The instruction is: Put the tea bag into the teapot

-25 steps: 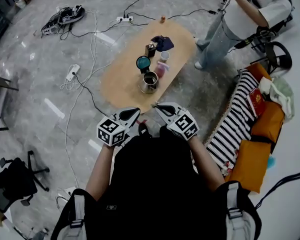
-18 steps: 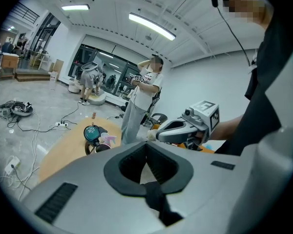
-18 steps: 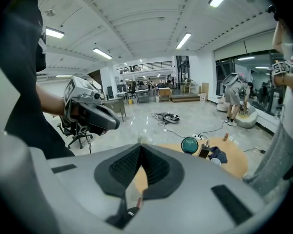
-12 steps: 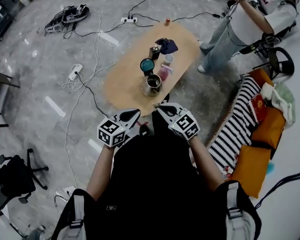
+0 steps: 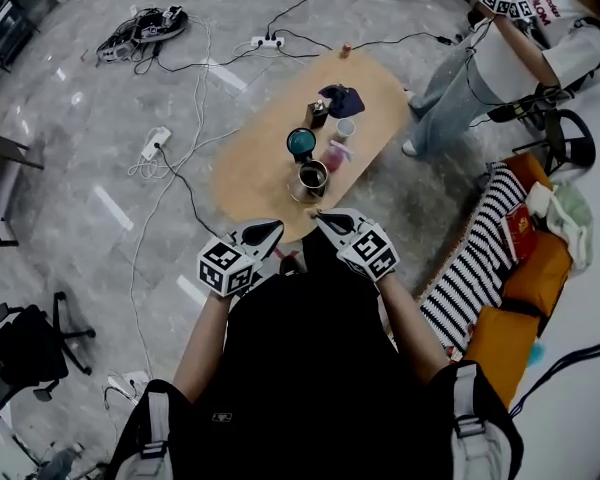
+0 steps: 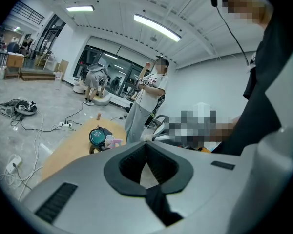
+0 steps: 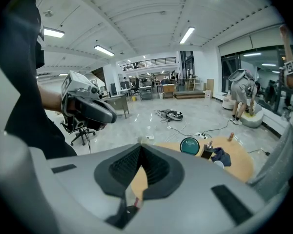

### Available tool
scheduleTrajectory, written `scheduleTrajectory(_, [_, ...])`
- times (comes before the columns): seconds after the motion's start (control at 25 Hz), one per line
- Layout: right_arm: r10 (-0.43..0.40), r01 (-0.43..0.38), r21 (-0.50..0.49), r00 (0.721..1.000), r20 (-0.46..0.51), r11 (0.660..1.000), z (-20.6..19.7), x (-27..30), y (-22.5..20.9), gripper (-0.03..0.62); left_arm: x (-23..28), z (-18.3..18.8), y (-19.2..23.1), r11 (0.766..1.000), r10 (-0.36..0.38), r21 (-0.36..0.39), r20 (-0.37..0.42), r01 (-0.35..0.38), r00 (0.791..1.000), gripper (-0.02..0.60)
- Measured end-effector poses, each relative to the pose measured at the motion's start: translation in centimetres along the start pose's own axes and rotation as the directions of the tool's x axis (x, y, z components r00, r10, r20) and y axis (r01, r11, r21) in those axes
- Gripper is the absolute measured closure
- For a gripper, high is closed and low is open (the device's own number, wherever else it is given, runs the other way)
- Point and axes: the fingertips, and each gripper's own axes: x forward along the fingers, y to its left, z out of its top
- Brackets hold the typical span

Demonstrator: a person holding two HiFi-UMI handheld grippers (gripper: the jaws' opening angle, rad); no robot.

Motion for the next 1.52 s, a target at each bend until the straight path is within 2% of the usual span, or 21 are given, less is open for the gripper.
scheduleTrajectory(0.36, [0.038, -0.038, -0.004, 0.998, -0.059, 0.999, -0.8, 2.3, -3.5, 0.586, 1.8, 1.2, 2.6, 0.999, 0.022, -0.024, -0.034, -0.022, 0.999, 0.571])
scheduleTrajectory(0.68, [0.064, -0.06, 0.04, 0.992, -0.107, 0.997, -2.3, 4.4, -6.0, 0.586, 4.3, 1.7, 3.6, 0.999, -0.01, -0.043, -0.075, 0.007, 0.997, 0.571])
scheduleTrajectory(0.92, [0.065, -0.048, 0.117, 0.987, -0.146, 0.992, -4.7, 6.7, -9.0, 0.586, 5.5, 1.9, 4.4, 0.999, -0.019, -0.048, -0.106, 0.014, 0.994, 0.571])
scheduleTrajectory(1.12, [0.063, -0.038, 0.123, 0.978, -0.198, 0.992, -6.5, 8.2, -11.3, 0.586, 5.9, 2.3, 4.9, 0.999, -0.015, -0.046, -0.123, 0.009, 0.992, 0.571])
scheduleTrajectory(1.52, [0.089, -0.048, 0.157, 0.96, -0.266, 0.986, -9.7, 11.8, -13.6, 0.586, 6.3, 1.9, 6.0, 0.995, 0.0, -0.096, -0.159, -0.016, 0.987, 0.571])
